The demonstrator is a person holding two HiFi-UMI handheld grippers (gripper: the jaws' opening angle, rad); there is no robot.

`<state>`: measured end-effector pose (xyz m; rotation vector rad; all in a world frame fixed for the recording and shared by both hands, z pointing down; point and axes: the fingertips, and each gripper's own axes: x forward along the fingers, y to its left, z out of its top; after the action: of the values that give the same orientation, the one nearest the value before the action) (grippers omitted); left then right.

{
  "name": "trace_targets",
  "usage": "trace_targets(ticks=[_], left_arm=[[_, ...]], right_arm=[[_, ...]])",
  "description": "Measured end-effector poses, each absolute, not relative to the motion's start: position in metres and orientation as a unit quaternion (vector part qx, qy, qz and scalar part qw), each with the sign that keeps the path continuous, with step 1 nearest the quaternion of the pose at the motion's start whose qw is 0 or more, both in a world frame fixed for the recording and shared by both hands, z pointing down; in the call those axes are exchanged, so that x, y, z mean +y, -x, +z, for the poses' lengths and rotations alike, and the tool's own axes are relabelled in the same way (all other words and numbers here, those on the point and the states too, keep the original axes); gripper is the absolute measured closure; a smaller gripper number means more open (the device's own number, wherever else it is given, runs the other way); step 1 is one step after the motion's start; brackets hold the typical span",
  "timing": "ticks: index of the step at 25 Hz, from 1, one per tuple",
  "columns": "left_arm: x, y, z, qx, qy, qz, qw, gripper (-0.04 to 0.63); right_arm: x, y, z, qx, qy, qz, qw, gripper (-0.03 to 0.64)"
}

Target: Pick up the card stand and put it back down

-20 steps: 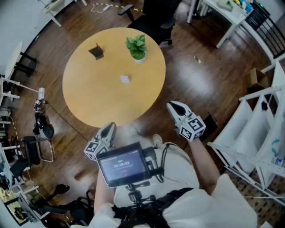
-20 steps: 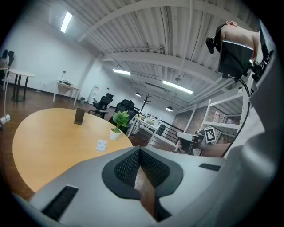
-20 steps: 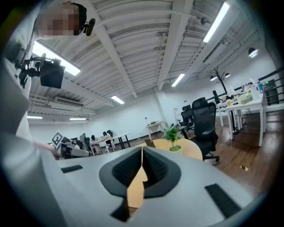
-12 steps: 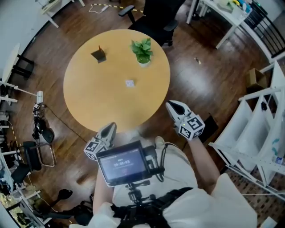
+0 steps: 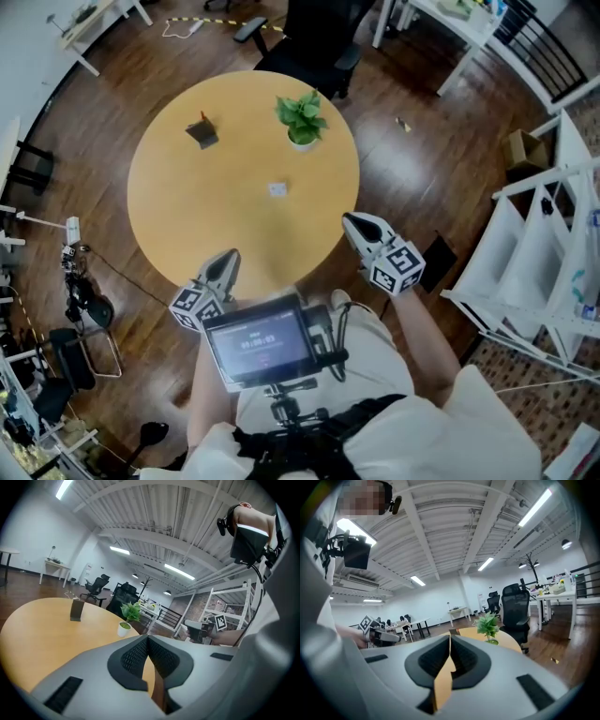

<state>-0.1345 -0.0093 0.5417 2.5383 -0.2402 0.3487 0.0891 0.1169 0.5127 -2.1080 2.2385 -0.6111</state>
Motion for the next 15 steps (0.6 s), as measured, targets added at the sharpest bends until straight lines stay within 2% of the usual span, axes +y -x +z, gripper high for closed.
trace_targets(ticks=[15], left_arm=[[-0.058, 0.147, 0.567, -0.033, -0.946, 0.134, 0.295, 0.595]], right_arm=[[0.081, -0.053, 0.519, 0.687, 0.698, -0.201, -0.012, 0.603]])
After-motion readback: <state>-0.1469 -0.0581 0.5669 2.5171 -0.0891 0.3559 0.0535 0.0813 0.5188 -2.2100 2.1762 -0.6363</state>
